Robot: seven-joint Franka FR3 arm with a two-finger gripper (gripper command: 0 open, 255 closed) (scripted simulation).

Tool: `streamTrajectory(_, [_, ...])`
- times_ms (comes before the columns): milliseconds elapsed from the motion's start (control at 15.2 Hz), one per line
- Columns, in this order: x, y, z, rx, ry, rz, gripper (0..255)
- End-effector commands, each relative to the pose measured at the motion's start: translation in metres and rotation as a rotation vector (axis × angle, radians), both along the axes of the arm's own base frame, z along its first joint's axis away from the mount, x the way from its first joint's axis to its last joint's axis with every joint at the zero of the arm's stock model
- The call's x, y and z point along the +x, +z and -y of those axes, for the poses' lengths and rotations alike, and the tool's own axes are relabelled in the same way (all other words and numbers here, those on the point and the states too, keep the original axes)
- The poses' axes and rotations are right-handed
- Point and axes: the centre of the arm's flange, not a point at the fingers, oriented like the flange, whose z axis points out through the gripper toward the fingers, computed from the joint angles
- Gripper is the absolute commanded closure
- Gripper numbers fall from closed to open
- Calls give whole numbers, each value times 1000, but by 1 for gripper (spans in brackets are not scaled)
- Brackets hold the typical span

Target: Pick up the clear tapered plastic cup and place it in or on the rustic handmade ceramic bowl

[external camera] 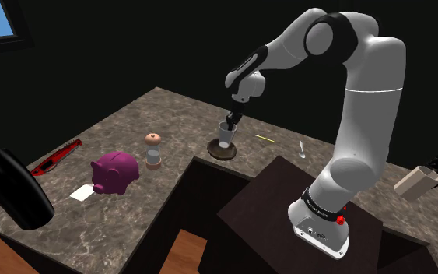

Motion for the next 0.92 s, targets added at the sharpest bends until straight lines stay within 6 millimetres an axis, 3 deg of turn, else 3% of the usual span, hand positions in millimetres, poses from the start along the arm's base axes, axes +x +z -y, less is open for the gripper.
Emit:
streamTrajectory(0, [0,-14,0,0,0,1,255])
streamTrajectory(528, [0,-14,0,0,0,1,255])
streamTrajectory(594, [0,-14,0,0,0,1,0])
streamTrajectory(858, [0,-14,0,0,0,1,0])
